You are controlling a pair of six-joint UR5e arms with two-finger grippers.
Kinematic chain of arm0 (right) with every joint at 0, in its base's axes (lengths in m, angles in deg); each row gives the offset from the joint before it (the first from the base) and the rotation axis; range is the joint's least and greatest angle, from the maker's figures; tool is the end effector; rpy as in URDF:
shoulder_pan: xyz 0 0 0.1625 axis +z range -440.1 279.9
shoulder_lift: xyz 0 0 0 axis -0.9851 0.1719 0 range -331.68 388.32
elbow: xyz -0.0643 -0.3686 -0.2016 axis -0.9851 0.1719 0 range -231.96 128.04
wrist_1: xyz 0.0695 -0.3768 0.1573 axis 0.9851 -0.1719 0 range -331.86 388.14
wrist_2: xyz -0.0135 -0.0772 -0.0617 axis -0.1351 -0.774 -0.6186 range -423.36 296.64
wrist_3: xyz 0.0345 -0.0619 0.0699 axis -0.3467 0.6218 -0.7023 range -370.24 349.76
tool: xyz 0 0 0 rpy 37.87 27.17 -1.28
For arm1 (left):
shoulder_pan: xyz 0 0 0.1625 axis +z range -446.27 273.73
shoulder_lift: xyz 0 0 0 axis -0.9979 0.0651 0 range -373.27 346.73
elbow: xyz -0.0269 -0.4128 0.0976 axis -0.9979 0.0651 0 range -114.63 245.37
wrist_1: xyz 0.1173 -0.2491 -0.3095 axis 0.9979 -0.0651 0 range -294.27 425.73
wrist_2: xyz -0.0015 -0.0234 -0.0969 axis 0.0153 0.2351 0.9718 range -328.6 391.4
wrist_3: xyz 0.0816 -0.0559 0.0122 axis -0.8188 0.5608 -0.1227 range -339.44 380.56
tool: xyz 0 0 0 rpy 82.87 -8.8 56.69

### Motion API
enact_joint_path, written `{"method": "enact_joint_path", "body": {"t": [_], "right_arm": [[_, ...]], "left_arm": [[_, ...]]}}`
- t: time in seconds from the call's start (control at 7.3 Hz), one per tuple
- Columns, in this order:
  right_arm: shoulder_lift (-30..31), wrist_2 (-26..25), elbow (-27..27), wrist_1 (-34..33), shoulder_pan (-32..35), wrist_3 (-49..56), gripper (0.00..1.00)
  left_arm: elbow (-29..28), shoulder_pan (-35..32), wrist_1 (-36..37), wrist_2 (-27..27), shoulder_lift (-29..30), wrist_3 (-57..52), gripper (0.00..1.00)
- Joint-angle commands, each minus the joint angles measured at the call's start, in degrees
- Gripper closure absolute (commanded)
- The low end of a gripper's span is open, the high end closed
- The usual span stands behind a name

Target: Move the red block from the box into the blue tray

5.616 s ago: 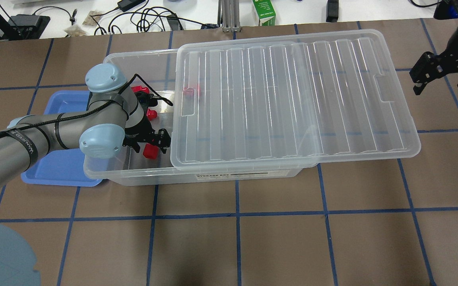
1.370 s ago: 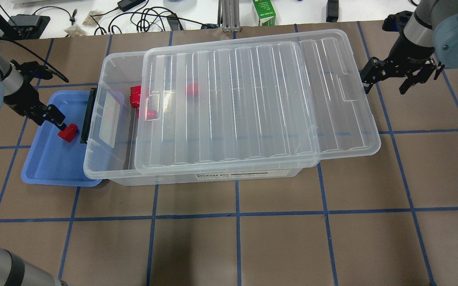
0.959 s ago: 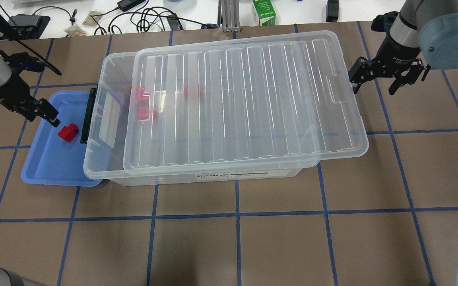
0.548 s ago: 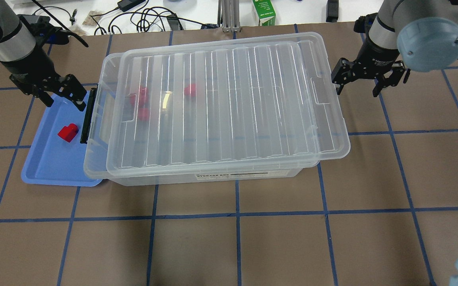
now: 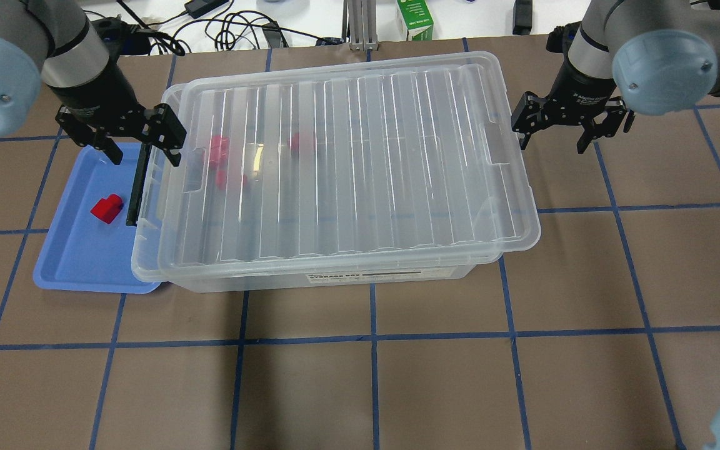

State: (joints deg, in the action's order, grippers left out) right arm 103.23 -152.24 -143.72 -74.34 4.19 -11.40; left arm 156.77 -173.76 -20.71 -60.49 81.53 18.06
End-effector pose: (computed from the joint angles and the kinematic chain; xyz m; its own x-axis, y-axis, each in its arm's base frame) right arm 0.0770 -0.5884 0.3524 -0.9925 0.1211 -0.0179 0.1194 0.9899 0.0765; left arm -0.1071 -0.5258 0.4396 -0.9995 0.0014 -0.0308 -0.0001 0.9989 0.0473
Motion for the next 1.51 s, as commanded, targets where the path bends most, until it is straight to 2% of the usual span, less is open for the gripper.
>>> {"method": "enact_joint_path", "body": {"t": [0.0, 0.14, 0.55, 0.82, 1.37], "right_arm": [[0.06, 1.16, 0.0, 0.0, 0.17, -0.06, 0.0], [0.06, 1.08, 0.0, 0.0, 0.26, -1.02, 0.0], [-0.03, 1.17, 0.0, 0.09, 0.26, -1.2, 0.0], [1.63, 0.99, 2.1, 0.87, 0.69, -1.2, 0.0], [14.88, 0.03, 2.12, 11.4, 2.37, -2.17, 0.0]], "left_arm": [[-0.6, -1.09, 0.13, 0.74, -2.15, 2.23, 0.03], [-0.79, -1.09, 0.04, 0.75, -3.81, 2.23, 0.0], [-0.7, -1.44, 0.04, 1.8, -3.74, 2.41, 0.0], [-0.7, -1.45, 0.04, 0.93, -4.44, 2.32, 0.0], [-0.7, -1.45, 0.04, 0.66, -3.66, 2.23, 0.0]]}}
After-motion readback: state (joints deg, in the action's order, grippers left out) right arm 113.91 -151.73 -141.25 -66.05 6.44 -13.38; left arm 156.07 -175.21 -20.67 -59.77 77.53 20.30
